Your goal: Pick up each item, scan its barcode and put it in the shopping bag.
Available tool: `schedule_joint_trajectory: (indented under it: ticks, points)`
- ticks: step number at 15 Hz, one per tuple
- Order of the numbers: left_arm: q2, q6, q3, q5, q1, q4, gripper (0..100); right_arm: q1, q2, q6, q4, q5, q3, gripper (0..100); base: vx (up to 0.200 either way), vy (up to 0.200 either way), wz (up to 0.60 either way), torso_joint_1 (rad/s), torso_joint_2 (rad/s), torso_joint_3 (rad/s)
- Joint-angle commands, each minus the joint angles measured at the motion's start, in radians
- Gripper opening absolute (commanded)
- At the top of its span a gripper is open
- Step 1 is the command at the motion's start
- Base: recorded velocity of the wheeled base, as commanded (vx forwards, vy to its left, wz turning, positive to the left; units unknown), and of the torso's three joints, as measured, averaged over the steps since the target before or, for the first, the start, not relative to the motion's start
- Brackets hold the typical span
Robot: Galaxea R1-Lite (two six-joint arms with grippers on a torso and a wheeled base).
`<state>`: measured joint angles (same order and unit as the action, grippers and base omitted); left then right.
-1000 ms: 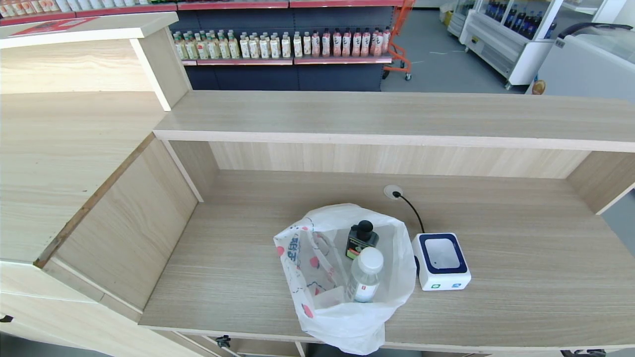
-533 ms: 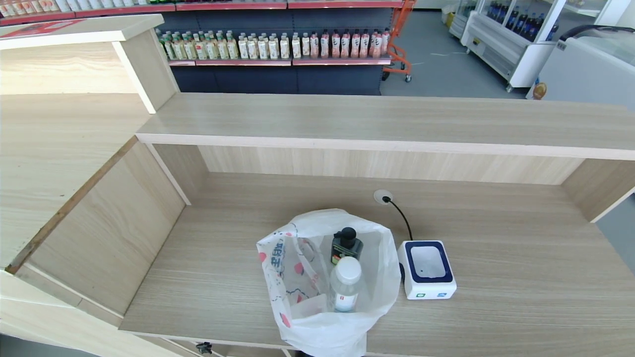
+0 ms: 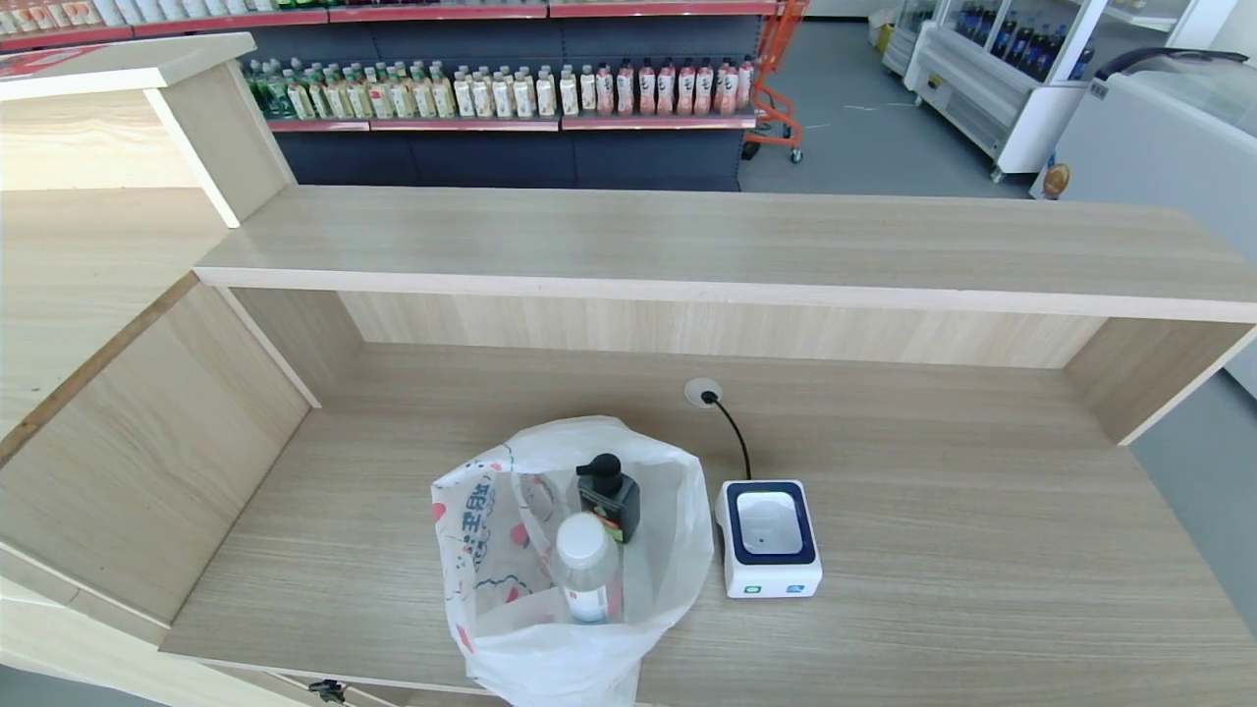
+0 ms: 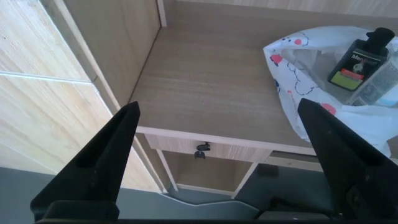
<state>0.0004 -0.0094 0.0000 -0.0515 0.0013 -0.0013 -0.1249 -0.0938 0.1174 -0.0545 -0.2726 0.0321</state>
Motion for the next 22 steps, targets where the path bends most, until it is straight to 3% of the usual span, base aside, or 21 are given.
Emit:
schedule_joint_trajectory:
  ticks: [1, 22]
  points:
    - [0.0, -0.001, 0.0, -0.001, -0.001, 0.0, 100, -0.001, -0.007, 0.001, 0.001, 0.0, 0.0, 100, 0.0, -0.2, 0.0, 0.007, 0.01, 0.007]
    - [0.0, 0.0, 0.0, -0.002, -0.001, 0.0, 100, -0.001, -0.006, -0.005, 0.002, 0.0, -0.001, 100, 0.0, -0.01, 0.0, 0.0, 0.0, 0.0]
